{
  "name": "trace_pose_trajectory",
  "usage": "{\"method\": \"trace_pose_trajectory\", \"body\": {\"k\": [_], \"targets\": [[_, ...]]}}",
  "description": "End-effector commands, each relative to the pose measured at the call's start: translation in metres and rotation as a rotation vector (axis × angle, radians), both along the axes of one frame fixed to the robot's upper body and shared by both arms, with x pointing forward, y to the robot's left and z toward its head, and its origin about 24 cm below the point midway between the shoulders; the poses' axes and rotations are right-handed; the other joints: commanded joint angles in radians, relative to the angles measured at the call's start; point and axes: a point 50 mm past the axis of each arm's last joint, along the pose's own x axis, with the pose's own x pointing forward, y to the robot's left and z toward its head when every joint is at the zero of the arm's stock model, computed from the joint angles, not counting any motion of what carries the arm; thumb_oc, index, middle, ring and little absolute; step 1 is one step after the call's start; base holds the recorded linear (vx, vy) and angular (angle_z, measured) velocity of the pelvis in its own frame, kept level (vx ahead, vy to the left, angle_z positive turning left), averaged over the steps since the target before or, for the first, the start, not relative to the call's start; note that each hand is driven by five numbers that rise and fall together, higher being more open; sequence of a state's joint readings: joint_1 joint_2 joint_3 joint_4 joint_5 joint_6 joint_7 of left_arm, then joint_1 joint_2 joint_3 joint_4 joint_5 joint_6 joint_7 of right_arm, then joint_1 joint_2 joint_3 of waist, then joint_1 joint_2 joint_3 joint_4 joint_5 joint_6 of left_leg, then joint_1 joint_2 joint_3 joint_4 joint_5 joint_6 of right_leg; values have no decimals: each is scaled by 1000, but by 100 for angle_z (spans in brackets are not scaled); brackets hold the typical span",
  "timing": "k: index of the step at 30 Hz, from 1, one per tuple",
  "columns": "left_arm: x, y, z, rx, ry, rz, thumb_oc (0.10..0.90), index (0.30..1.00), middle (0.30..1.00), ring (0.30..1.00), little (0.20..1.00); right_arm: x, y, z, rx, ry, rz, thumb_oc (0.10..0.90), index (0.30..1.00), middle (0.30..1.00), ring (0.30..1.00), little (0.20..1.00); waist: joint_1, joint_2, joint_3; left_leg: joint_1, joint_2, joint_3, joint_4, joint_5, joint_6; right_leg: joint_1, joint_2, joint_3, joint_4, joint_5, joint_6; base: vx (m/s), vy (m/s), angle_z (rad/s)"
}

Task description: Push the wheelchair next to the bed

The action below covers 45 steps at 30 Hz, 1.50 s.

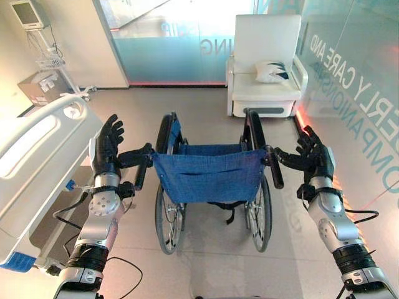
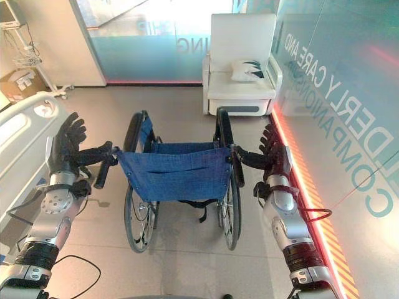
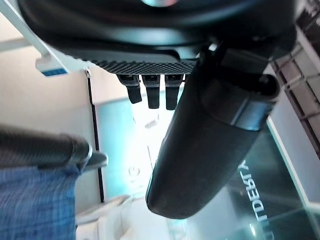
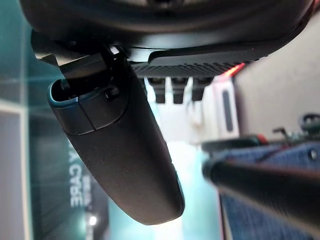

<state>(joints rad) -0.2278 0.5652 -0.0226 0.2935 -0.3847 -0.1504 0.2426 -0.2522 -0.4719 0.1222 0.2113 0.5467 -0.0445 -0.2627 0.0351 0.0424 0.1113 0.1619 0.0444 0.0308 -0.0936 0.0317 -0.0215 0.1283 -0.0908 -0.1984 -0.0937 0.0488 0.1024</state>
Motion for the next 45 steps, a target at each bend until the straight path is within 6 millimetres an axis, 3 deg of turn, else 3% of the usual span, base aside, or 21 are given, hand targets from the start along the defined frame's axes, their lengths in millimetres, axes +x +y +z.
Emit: {"method": "trace_pose_trajectory", "body": {"k": [1, 11, 18, 27, 36, 45], "targets": [[1, 13, 51, 225, -116, -71, 800, 900, 900, 900, 900, 3, 10, 54, -50, -248, 107, 800, 900, 900, 900, 900, 5, -46, -53, -35, -105, 13, 6, -20, 50, 27, 17, 2, 6, 9, -35, 0, 0, 0], [5, 28, 40, 353, 38, -3, 800, 900, 900, 900, 900, 5, 25, 56, -119, -219, 179, 800, 900, 900, 900, 900, 0, -45, -49, -36, -103, 26, 6, -16, 47, 22, 13, 4, 6, 17, -26, 0, 0, 0], [10, 40, 27, 435, 142, 106, 800, 900, 900, 900, 900, 12, 27, 43, -200, -96, 199, 800, 900, 900, 900, 900, -11, -48, -46, -39, -101, 36, 6, -14, 46, 15, 15, 12, 6, 21, -23, 0, 0, 0], [32, 30, 19, 437, 232, 100, 800, 900, 900, 900, 900, 29, 32, 31, -374, 63, 181, 800, 900, 900, 900, 900, -23, -53, -40, -38, -100, 42, 6, -12, 41, 14, 18, 22, 6, 25, -22, -5, -1, -5], [61, 24, 24, 516, 394, 107, 800, 900, 900, 900, 900, 60, 50, 41, -448, 156, 147, 800, 900, 900, 900, 900, -23, -46, -34, -39, -103, 45, 6, -11, 39, 14, 17, 24, 6, 28, -22, 0, 0, 0], [74, 28, 32, 564, 516, 153, 800, 900, 900, 900, 900, 84, 66, 65, -516, 216, 124, 800, 900, 900, 900, 900, -17, -48, -32, -43, -106, 43, 6, -10, 35, 13, 18, 25, 6, 29, -24, 0, 0, 0]]}}
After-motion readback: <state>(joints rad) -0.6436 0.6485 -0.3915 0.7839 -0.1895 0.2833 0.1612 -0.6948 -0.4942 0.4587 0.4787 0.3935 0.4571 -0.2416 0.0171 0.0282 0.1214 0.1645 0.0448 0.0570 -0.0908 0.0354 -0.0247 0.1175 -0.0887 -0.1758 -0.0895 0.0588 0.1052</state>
